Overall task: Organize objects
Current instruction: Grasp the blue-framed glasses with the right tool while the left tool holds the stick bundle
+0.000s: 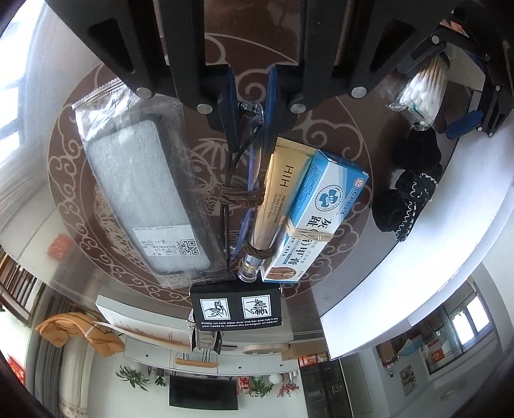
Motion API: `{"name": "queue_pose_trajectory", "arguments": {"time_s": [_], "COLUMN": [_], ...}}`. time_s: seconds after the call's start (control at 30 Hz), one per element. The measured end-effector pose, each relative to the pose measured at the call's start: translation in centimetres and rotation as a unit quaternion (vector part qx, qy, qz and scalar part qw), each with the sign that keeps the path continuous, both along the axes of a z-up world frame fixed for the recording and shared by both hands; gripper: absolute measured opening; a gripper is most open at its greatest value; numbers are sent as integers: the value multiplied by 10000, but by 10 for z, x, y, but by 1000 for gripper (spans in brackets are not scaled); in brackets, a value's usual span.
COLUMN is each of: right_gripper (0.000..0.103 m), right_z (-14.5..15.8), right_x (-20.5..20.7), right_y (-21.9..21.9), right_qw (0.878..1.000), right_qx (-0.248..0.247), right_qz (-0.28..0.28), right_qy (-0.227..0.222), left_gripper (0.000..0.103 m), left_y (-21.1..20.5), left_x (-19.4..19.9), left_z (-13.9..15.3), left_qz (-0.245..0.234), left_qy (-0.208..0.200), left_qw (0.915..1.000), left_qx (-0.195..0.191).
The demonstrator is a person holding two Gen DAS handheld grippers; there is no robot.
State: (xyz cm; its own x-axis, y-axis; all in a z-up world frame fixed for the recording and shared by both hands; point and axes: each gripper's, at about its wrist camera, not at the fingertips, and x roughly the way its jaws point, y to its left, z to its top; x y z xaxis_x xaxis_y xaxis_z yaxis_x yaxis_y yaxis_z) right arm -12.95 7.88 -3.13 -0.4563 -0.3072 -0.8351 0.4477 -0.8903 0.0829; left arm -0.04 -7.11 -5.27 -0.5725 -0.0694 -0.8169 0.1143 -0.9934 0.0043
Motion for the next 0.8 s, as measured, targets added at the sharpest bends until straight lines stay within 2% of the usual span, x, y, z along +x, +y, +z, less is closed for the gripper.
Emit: {"name": "queue_pose_trajectory", "arguments": {"time_s": [0.03,0.07,0.4,0.47,0.5,0.53,0.57,0.6,0.67,0.7,0.73,0.77,0.8], "right_gripper": [5,4,6,14,29,49,56,65,66,66,65,65,65], "right_z": [1,1,3,8,12,16,21,24,26,24,20,15,11], "right_x": [3,9,119,124,123,120,116,113,99,91,83,75,69], "right_y": [2,6,62,67,69,69,67,65,57,55,51,48,45], "right_qw": [10000,9998,9967,9964,9962,9965,9973,9980,9978,9969,9953,9938,9928], "right_qx": [-80,-141,-390,-426,-454,-429,-353,-267,-155,-164,-153,-126,-89], "right_qz": [0,1,-33,-92,-92,-95,-107,-118,-133,-178,-232,-302,-357], "right_qy": [-47,-111,-705,-733,-741,-711,-633,-555,-623,-747,-925,-1058,-1143], "left_gripper": [103,103,103,103,103,103,103,97,85,76,72,62,47], "left_y": [0,0,4,5,5,5,6,6,8,8,8,7,7], "left_x": [0,0,2,2,4,5,7,10,12,12,12,12,12], "left_z": [0,0,0,1,1,1,2,3,5,6,7,8,9], "left_qz": [-1,-1,-86,-191,-228,-264,-308,-350,-432,-473,-499,-507,-523], "left_qy": [2,1,5,-147,-242,-304,-322,-304,-294,-264,-237,-218,-186], "left_qw": [10000,10000,10000,9997,9994,9992,9990,9989,9986,9985,9985,9985,9985], "left_qx": [1,1,-20,6,18,42,82,104,17,5,22,7,18]}}
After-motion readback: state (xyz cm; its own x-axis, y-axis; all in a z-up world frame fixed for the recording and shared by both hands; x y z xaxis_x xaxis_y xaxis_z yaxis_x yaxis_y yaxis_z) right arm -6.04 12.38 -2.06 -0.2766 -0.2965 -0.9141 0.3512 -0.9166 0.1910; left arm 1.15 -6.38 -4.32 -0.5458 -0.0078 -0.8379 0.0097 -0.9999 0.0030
